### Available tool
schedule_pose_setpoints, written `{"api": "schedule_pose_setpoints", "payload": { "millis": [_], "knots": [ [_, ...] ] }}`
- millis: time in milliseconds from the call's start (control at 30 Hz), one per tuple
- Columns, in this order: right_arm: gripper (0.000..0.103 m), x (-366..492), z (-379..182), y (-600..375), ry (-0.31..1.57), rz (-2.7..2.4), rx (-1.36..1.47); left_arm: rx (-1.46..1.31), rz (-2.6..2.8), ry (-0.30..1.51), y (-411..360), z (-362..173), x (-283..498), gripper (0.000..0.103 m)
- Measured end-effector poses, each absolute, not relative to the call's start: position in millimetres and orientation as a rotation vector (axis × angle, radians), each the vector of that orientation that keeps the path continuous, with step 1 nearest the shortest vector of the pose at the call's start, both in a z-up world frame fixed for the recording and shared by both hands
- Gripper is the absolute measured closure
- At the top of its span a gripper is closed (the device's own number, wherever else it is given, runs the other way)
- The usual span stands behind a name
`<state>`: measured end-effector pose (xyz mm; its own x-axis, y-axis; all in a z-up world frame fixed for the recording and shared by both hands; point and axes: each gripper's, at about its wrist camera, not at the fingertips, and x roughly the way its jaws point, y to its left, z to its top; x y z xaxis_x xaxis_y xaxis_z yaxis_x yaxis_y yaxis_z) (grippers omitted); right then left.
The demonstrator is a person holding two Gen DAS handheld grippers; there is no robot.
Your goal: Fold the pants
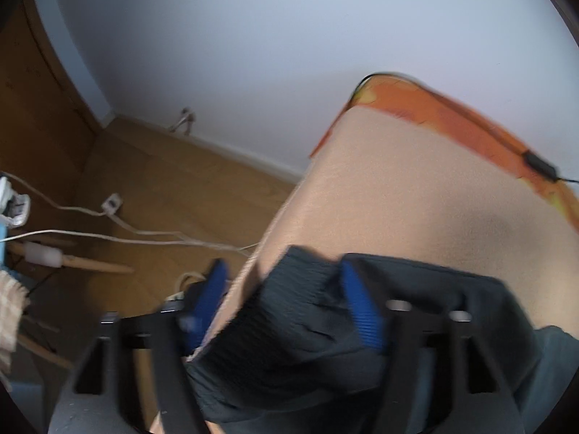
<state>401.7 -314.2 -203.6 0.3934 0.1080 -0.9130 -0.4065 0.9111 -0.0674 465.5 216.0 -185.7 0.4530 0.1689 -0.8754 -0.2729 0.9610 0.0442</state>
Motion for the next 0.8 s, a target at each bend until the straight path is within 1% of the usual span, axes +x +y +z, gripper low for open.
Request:
{"api": "schedule_pose_setpoints", "payload": {
  "millis": [67, 100, 167, 233, 400, 667, 800],
  "knots": [
    [0.102, 401, -203, -311, 1.125, 0.326, -0.321, -0.078, 0.258, 1.049, 207, -184, 465, 0.077],
    [0.102, 401, -203, -310, 1.125, 0.323, -0.326, -0.052, 0.259, 1.039, 202, -182, 464, 0.079],
    [0.103, 398, -200, -307, 1.114, 0.314, -0.335, -0.027, 0.25, 1.003, 196, -177, 460, 0.08],
    [0.103, 396, -193, -303, 1.092, 0.304, -0.331, -0.059, 0.235, 0.956, 198, -166, 454, 0.081],
    [0.103, 379, -157, -305, 1.025, 0.301, -0.285, -0.133, 0.214, 0.871, 213, -134, 433, 0.081],
    [0.103, 316, -94, -285, 0.93, 0.326, -0.301, -0.203, 0.167, 0.755, 232, -92, 368, 0.081],
    [0.103, 277, -72, -267, 0.924, 0.345, -0.344, -0.228, 0.141, 0.736, 249, -94, 330, 0.081]
  ]
}}
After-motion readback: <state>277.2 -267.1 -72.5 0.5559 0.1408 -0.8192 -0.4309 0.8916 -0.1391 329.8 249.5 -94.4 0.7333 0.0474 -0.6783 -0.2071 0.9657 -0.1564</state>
